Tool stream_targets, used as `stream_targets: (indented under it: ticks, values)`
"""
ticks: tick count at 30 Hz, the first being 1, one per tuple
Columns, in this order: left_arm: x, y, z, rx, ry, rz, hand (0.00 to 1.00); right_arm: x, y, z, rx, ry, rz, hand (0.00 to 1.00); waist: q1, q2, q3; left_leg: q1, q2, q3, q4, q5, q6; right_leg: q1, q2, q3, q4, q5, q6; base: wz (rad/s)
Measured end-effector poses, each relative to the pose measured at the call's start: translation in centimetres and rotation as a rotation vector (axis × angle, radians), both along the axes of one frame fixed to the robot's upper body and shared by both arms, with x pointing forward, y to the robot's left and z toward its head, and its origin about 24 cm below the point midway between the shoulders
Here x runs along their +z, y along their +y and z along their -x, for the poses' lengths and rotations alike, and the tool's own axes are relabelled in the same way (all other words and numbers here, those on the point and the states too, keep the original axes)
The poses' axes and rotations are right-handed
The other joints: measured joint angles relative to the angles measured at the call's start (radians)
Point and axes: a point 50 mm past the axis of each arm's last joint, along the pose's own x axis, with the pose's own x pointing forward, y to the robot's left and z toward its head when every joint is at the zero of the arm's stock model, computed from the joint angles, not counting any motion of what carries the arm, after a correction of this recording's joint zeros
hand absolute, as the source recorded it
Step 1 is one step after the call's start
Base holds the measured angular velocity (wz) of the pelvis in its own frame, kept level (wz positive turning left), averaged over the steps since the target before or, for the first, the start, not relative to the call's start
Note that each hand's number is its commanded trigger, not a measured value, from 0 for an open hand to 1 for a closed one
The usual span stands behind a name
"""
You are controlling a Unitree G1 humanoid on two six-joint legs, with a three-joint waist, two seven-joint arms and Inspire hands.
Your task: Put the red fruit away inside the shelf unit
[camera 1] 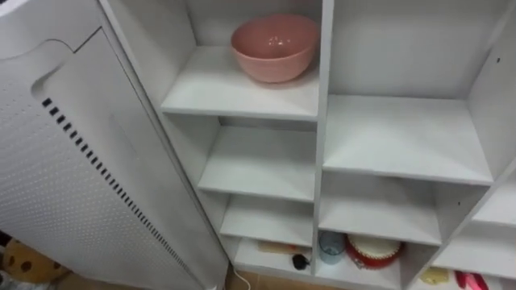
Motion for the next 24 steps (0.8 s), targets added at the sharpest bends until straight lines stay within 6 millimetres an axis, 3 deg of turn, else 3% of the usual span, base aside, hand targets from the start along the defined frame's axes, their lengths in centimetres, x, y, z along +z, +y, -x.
stream_targets:
  ticks: [4,8,11,13,17,24]
  values:
    - [0.0,0.3,0.1,-0.022,-0.005,-0.008,0.00,-3.4,2.7,5.0,0.165,0.189,-0.011,0.00,-0.055,-0.025,-0.0055,0.134,0.008,-0.011,-0.112,0.021,-0.015,0.148,0.023,-0.032,-0.114,0.010,0.002,0.12]
    - [-0.2,0.6,1.3,0.026,-0.002,-0.019,0.00,-5.4,4.3,9.7,0.186,0.302,-0.057,0.00,-0.077,-0.055,-0.0253,0.288,0.020,-0.005,-0.205,0.029,-0.021,0.313,0.055,-0.041,-0.236,0.026,0.013,0.03]
    - [-0.4,1.3,3.1,0.094,0.012,-0.053,0.00,-6.0,4.8,11.9,0.255,0.378,-0.027,0.00,-0.092,-0.069,-0.0370,0.391,0.021,0.004,-0.268,0.030,-0.023,0.415,0.067,-0.033,-0.298,0.032,0.020,-0.06]
    - [-0.4,1.5,3.9,0.129,0.030,-0.068,0.00,-6.2,4.7,13.0,0.302,0.424,0.006,0.00,-0.112,-0.076,-0.0408,0.444,0.020,0.004,-0.294,0.030,-0.023,0.475,0.071,-0.035,-0.334,0.034,0.026,0.02]
    - [-0.5,1.8,5.0,0.195,0.053,-0.078,0.00,-6.7,5.6,14.5,0.393,0.484,0.054,0.00,-0.115,-0.093,-0.0400,0.537,0.020,0.016,-0.332,0.030,-0.024,0.575,0.082,-0.027,-0.396,0.040,0.034,0.00]
    - [-0.8,0.6,5.0,0.359,0.031,-0.034,0.00,-7.0,6.5,14.7,0.374,0.521,0.076,0.00,-0.115,-0.095,-0.0382,0.611,0.018,0.021,-0.352,0.030,-0.024,0.646,0.084,-0.019,-0.411,0.043,0.039,-0.02]
